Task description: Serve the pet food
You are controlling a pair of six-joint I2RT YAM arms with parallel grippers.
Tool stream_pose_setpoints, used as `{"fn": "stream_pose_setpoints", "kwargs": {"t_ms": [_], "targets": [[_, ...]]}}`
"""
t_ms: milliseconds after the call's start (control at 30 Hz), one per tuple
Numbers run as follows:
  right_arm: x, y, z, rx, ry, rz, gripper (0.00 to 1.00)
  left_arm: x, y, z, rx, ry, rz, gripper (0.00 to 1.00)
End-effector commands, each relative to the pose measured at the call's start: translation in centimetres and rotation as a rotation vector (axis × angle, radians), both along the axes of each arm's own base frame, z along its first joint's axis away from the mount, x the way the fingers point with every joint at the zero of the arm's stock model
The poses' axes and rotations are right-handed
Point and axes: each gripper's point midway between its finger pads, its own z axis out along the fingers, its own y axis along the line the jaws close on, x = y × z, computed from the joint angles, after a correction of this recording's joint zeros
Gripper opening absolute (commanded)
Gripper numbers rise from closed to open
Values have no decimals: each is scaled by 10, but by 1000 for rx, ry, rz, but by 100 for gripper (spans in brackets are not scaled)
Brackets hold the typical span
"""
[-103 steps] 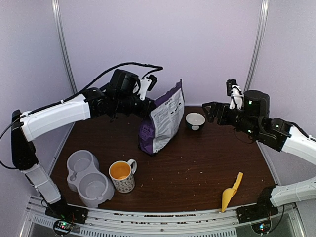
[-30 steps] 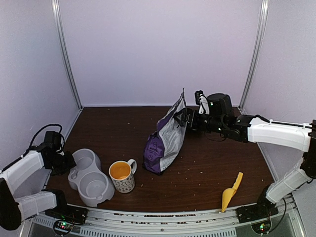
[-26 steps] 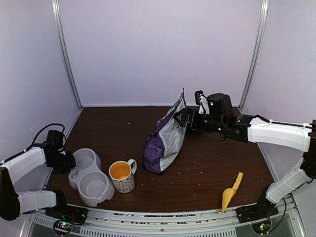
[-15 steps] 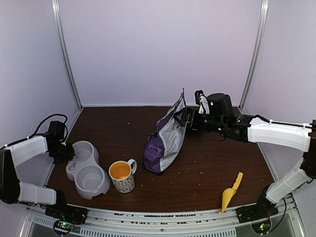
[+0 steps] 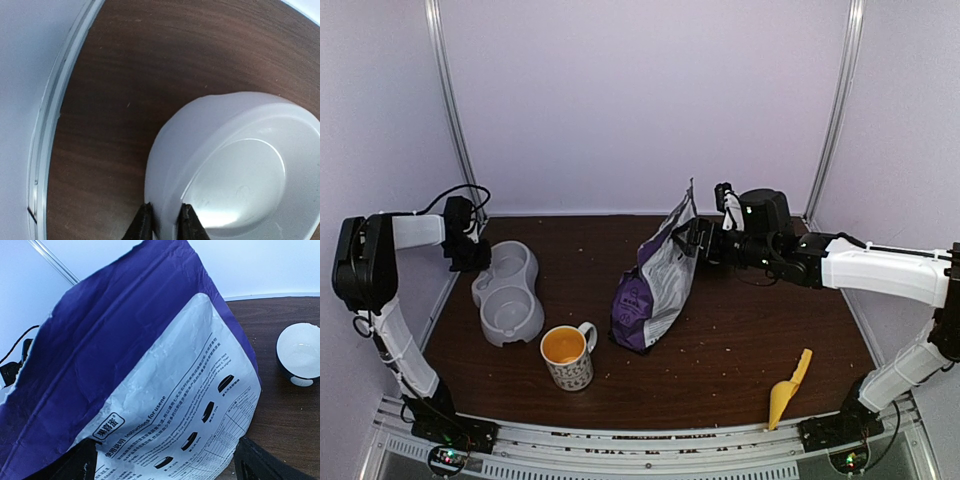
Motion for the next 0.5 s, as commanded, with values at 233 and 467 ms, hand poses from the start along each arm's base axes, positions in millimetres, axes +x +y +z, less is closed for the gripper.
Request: {"fn": "stream_pose_setpoints", "kwargs": {"t_ms": [233, 467], "targets": [[8, -1, -4, -31, 5, -25, 97, 74, -68, 13, -44, -68, -283, 4], [10, -3, -7, -53, 9, -40, 97, 86, -105, 13, -70, -85, -384, 19]]}}
